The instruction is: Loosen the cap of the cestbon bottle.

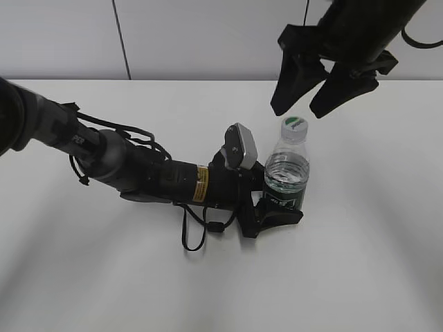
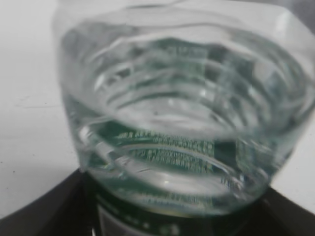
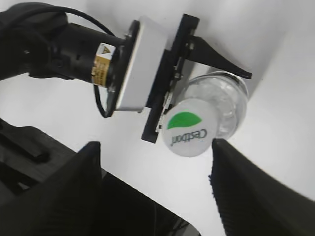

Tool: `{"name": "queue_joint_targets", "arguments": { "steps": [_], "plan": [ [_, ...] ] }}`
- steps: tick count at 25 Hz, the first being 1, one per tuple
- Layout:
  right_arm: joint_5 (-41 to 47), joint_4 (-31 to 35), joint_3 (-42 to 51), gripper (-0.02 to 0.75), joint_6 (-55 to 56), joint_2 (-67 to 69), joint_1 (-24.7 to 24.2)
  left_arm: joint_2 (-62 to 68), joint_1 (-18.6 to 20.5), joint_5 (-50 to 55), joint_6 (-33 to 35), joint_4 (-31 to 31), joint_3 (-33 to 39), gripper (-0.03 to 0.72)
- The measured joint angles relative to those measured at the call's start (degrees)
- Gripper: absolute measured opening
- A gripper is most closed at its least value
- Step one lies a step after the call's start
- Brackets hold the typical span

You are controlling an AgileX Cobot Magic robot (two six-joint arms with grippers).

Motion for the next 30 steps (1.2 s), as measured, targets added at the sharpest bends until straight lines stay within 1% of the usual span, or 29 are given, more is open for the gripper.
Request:
{"name": "queue_joint_targets", "arguments": {
  "steps": [3,19,26,30],
  "plan": [
    [0.00,-1.85,0.00,0.511,0.99,1.21,0.00,0.00,0.00,0.00,0.00,-0.05,0.00,0.544],
    [0.00,-2.97,-0.06,0.500,1.49,5.25,0.00,0.00,0.00,0.00,0.00,-0.05,0.00,0.544],
    [-0.53,-3.51,-0.06,0.399,1.49,5.25,0.00,0.00,0.00,0.00,0.00,-0.10,0.00,0.544],
    [-0.80,-3.39,-0.13,0.327,1.26,5.25,0.00,0.00,0.00,0.00,0.00,-0.23,0.00,0.544]
  ]
}}
